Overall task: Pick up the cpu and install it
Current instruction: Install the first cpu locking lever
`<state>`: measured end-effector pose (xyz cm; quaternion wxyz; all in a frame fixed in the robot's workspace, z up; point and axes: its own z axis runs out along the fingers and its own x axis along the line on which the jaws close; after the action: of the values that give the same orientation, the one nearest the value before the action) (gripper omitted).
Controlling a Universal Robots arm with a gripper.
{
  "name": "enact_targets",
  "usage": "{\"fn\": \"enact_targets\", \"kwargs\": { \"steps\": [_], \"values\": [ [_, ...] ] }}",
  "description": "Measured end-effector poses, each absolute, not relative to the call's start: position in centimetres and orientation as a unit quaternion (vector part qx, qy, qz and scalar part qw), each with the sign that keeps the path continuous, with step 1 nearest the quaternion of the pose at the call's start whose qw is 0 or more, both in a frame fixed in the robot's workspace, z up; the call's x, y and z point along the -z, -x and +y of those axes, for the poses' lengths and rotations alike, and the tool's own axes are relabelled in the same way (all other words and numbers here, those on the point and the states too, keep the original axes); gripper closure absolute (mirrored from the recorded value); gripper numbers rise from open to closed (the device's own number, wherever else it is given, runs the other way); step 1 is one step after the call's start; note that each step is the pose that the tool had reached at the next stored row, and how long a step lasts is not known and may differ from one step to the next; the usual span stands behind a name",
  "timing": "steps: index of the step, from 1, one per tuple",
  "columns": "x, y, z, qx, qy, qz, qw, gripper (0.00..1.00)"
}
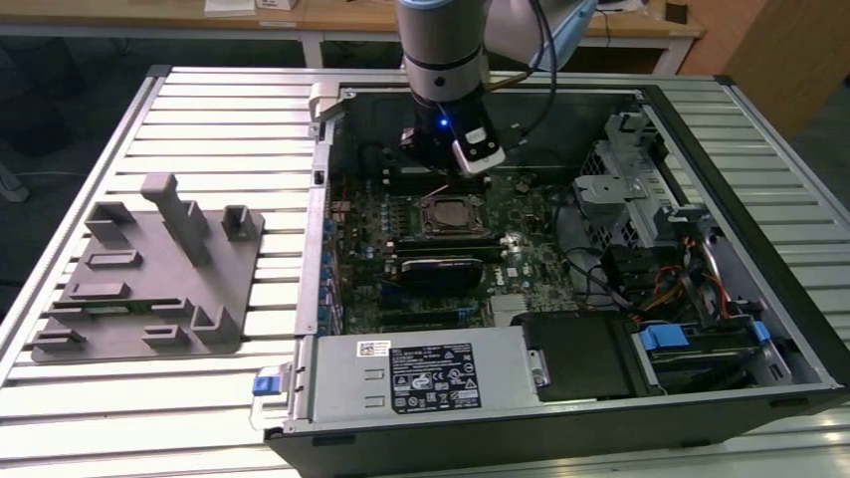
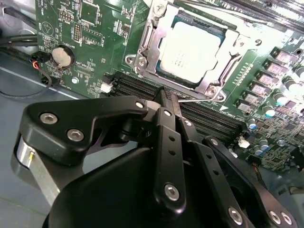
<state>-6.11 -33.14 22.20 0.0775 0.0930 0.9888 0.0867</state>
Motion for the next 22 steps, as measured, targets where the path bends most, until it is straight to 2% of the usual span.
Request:
{"fn": "enact_targets", "kwargs": {
  "steps": [22],
  "values": [
    [-21.0,6.5,-32.7,-0.094,-0.092,0.988,0.082,0.89]
  ]
}}
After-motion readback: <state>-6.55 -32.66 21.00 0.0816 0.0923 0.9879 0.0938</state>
